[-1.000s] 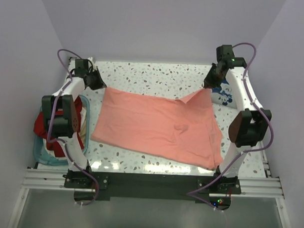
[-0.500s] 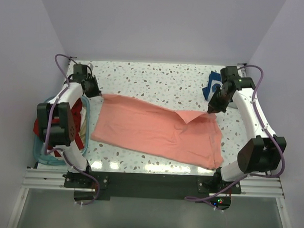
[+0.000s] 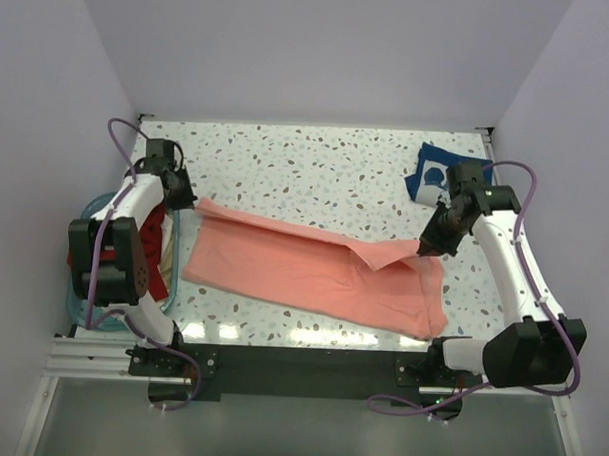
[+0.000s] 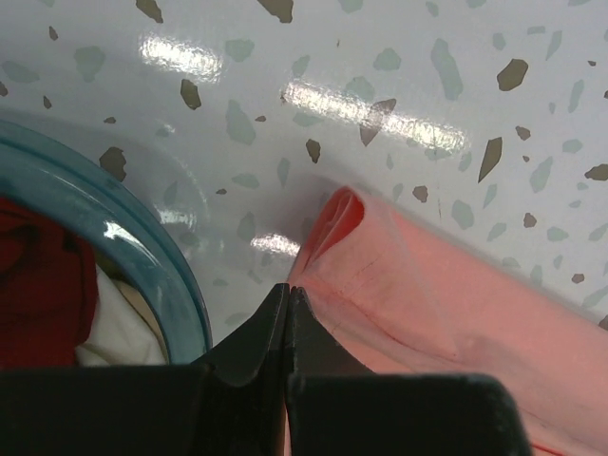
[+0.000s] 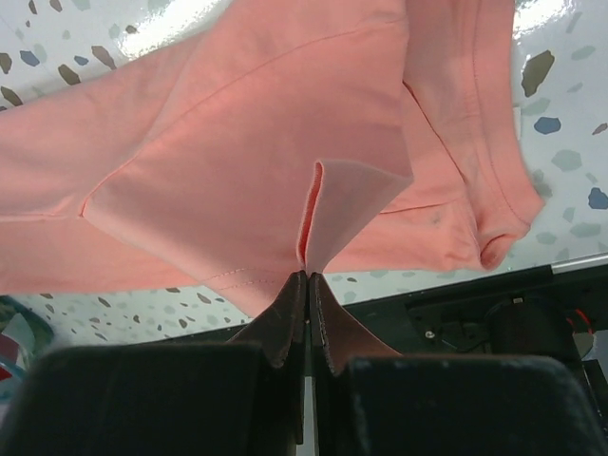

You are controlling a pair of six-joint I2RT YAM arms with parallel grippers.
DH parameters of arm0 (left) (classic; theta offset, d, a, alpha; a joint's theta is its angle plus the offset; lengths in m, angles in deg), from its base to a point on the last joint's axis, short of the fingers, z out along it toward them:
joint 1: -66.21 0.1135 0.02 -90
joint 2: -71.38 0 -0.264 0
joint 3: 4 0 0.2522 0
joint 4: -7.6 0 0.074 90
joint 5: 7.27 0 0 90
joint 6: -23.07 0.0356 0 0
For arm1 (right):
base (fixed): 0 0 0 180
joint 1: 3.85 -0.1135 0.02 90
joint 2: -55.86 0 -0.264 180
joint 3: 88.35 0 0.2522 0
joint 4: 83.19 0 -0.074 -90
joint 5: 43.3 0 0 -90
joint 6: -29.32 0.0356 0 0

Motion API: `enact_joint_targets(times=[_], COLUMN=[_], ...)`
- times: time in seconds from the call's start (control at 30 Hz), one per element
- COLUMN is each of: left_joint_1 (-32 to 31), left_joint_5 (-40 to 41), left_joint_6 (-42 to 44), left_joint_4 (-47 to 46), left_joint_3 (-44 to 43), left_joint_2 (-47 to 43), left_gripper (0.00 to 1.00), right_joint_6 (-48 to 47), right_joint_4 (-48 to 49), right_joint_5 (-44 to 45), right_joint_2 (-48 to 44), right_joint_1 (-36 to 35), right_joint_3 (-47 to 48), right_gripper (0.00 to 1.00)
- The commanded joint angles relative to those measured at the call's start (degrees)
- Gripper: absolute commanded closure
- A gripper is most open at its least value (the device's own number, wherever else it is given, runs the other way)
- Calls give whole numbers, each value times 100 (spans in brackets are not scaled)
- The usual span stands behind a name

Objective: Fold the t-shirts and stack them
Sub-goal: Fold the tshirt

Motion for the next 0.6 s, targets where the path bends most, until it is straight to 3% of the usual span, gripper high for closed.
enact_joint_targets(times=[0.0, 0.33, 0.43, 0.47, 0.5, 0.57], left_joint_1=[68, 68, 76, 59, 59, 33], left_joint_5=[226, 350, 297, 288, 270, 86], left_joint_6=[159, 97, 27, 18, -8, -17], left_joint_4=[82, 214, 179, 162, 127, 56], left_joint_3=[51, 253, 253, 244, 218, 139], left_joint_2=[-293, -591, -714, -749, -785, -846], left_gripper=[100, 100, 68, 53, 49, 44], right_joint_6=[128, 418, 541, 585, 638, 638], right_joint_4=[-185, -98, -115, -159, -194, -334], right_joint_5=[-97, -124, -80, -80, -71, -1], right_joint_2=[-245, -649, -693, -746, -781, -895], right_joint_1=[-69, -560, -842, -999, -1062, -1133], right_joint_3=[-156, -1042, -1324, -1482, -1544, -1537], right_gripper=[100, 100, 100, 95, 77, 64])
